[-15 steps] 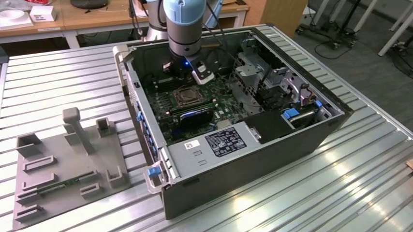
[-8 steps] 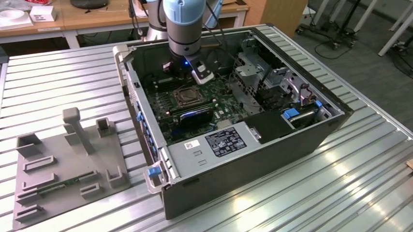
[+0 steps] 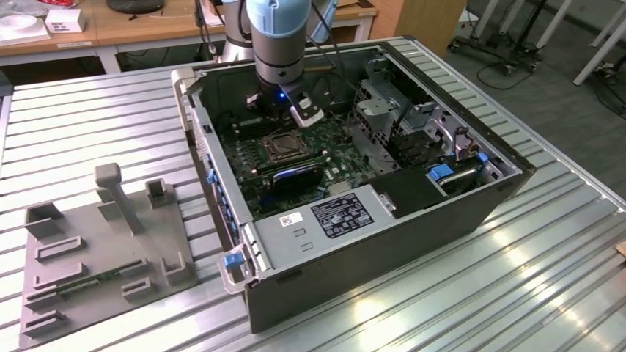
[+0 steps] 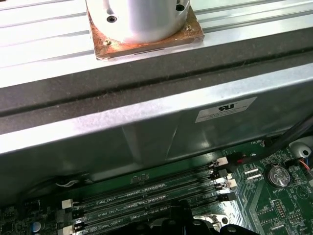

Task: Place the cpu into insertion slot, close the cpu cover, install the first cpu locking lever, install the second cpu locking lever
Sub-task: 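Install the first cpu locking lever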

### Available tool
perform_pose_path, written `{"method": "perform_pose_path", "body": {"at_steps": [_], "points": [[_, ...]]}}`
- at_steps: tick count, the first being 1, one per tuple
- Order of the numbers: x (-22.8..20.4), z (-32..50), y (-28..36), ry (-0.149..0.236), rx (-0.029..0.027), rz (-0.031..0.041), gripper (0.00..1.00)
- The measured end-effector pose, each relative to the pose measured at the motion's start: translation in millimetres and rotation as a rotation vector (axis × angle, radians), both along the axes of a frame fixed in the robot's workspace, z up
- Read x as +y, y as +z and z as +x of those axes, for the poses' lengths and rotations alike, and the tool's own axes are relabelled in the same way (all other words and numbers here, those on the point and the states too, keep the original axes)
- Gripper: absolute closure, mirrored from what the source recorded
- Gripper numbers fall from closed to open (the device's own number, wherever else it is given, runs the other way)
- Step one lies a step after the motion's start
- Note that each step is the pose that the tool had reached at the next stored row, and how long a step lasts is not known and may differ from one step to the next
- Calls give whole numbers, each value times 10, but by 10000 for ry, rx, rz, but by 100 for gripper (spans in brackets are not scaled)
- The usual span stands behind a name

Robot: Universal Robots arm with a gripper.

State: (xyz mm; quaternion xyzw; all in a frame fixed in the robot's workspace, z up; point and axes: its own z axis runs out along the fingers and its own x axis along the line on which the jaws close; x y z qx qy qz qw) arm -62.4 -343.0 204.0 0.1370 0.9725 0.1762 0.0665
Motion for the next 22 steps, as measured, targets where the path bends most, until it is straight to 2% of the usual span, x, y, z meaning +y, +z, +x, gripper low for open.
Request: {"method": "perform_pose_path", "body": {"at_steps": [22], "points": [[24,-10,-9,-2,-57,0,89]]}}
